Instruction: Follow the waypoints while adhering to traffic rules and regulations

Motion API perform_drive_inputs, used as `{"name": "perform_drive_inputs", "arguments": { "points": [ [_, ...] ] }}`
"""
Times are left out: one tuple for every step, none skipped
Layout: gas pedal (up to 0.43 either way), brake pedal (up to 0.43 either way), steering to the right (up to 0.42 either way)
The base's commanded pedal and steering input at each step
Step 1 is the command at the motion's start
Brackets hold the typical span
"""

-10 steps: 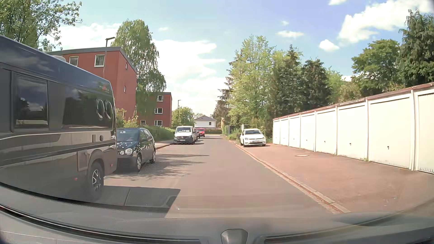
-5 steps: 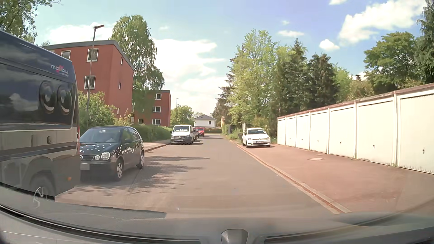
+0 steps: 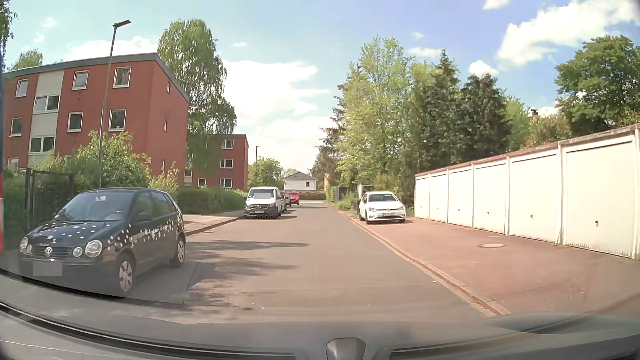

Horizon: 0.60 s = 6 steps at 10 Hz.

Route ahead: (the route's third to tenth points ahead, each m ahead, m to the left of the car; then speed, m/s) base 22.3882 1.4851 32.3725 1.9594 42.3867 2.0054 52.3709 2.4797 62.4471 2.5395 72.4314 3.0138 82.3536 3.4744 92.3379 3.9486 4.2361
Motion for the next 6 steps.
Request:
{"name": "perform_drive_inputs", "arguments": {
  "points": [
    [0.079,0.0,0.011],
    [0.079,0.0,0.009],
    [0.079,0.0,0.005],
    [0.079,0.0,0.001],
    [0.079,0.0,0.0],
    [0.079,0.0,0.0]
  ]
}}
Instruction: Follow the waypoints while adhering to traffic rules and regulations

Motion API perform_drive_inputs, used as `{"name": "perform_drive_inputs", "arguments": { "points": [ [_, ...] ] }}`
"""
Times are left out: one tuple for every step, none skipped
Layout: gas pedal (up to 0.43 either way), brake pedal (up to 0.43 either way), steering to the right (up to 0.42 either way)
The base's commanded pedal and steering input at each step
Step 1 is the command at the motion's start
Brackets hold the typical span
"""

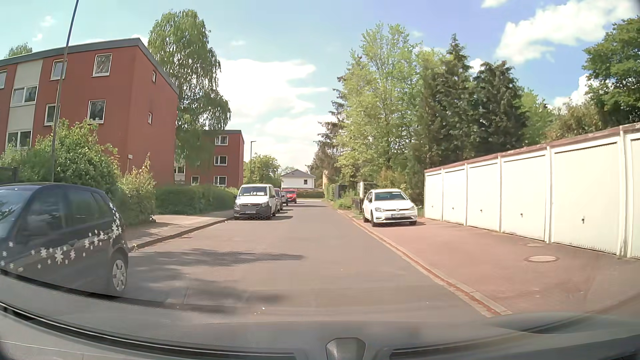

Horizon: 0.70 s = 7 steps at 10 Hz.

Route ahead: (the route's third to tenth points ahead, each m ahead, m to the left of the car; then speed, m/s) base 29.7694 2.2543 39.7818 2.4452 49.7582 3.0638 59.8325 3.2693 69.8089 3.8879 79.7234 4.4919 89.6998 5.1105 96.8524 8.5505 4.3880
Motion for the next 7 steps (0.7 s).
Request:
{"name": "perform_drive_inputs", "arguments": {
  "points": [
    [0.079,0.0,-0.001],
    [0.079,0.0,-0.003],
    [0.067,0.0,-0.006],
    [0.059,0.0,-0.007],
    [0.059,0.0,-0.006],
    [0.039,0.0,-0.004],
    [0.039,0.0,-0.003]
  ]
}}
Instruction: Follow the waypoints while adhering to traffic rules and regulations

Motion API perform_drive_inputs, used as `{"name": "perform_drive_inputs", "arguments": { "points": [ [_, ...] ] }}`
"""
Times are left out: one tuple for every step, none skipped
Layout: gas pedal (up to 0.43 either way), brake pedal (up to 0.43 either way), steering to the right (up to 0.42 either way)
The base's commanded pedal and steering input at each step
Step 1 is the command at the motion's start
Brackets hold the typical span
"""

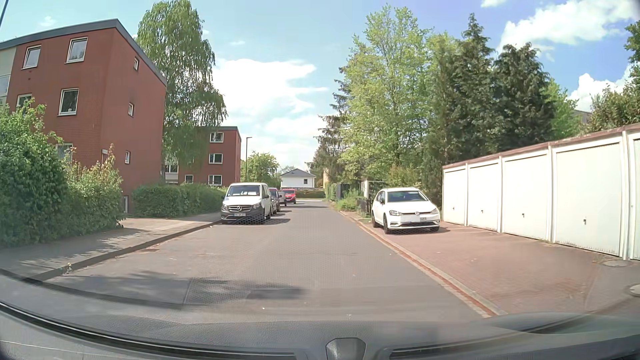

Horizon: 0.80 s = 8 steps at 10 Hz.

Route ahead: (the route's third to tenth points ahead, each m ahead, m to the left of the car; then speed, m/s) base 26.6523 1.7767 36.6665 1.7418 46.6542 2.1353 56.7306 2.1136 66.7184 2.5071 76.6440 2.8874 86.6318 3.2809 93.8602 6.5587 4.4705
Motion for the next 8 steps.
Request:
{"name": "perform_drive_inputs", "arguments": {
  "points": [
    [0.039,0.0,-0.003],
    [0.039,0.0,-0.003],
    [0.039,0.0,-0.003],
    [0.039,0.0,-0.003],
    [0.039,0.0,-0.003],
    [0.039,0.0,-0.003],
    [0.039,0.0,-0.003],
    [0.039,0.0,-0.003]
  ]
}}
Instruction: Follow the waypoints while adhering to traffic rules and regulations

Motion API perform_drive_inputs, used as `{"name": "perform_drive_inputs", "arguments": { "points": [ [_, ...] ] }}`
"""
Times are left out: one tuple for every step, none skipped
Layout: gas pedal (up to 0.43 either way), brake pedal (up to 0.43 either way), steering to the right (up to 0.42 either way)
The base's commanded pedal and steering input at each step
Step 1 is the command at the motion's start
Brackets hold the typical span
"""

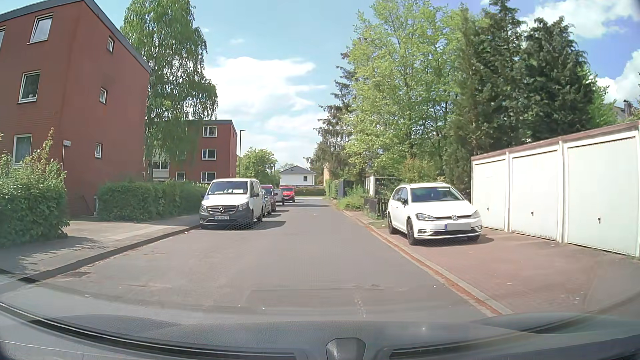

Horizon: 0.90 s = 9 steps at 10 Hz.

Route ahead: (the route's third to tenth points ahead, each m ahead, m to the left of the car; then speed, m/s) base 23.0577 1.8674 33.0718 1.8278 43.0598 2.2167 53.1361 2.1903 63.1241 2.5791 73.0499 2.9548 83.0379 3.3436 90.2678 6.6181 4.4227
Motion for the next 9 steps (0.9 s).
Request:
{"name": "perform_drive_inputs", "arguments": {
  "points": [
    [0.039,0.0,-0.003],
    [0.039,0.0,-0.002],
    [0.039,0.0,-0.001],
    [0.039,0.0,-0.001],
    [0.039,0.0,0.0],
    [0.039,0.0,0.0],
    [0.039,0.0,0.0],
    [0.039,0.0,-0.001],
    [0.039,0.0,-0.001]
  ]
}}
